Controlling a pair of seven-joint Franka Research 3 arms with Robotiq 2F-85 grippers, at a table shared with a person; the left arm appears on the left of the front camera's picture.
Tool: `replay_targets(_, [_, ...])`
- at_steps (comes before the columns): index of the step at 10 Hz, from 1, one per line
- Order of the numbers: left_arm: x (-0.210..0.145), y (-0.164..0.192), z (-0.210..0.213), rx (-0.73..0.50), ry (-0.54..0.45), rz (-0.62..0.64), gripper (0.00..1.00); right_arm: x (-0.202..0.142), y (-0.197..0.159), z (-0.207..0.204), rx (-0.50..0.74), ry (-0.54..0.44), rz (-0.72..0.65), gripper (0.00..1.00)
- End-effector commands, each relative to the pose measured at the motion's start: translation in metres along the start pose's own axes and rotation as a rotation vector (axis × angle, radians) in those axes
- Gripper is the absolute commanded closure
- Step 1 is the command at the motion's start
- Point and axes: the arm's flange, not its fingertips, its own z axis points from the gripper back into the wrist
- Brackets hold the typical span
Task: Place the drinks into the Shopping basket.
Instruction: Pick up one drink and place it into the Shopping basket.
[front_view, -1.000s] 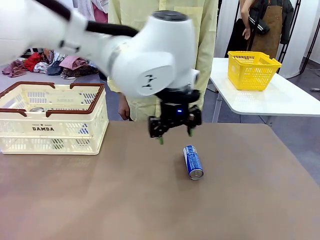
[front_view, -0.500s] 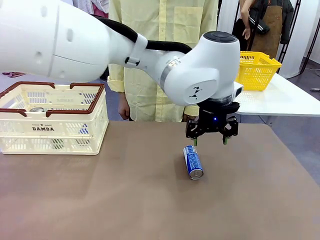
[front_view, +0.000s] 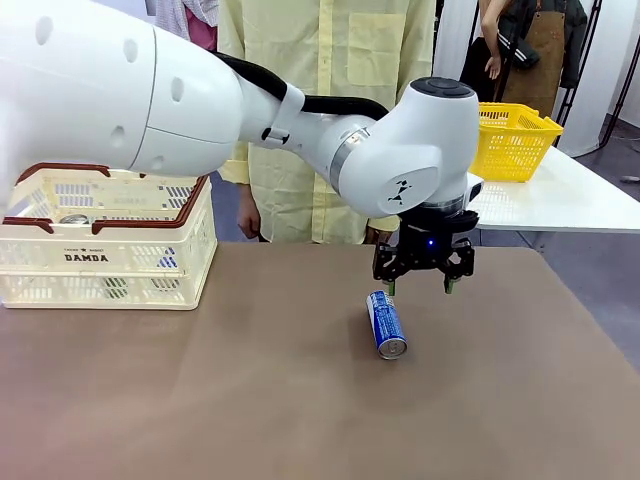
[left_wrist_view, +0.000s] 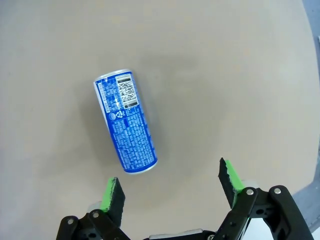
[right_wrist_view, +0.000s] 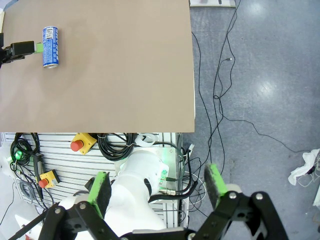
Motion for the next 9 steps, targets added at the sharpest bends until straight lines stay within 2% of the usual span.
replay_targets(1, [0.002, 0.007, -0.006, 0.044, 0.005, 0.033, 0.00, 0.001, 0.002, 0.000, -0.003, -0.003, 0.003, 0.00])
replay_targets(4, [0.006, 0.036, -0.042, 0.043, 0.069, 0.094, 0.00, 0.001, 0.002, 0.000, -0.003, -0.003, 0.003, 0.00])
replay_targets(6, [0.003, 0.043, -0.063, 0.013, 0.097, 0.131, 0.00, 0.001, 0.002, 0.000, -0.003, -0.003, 0.003, 0.00])
replay_targets(9, [0.003, 0.048, -0.088, 0.049, 0.091, 0.156, 0.00, 0.001, 0.002, 0.000, -0.003, -0.003, 0.003, 0.00])
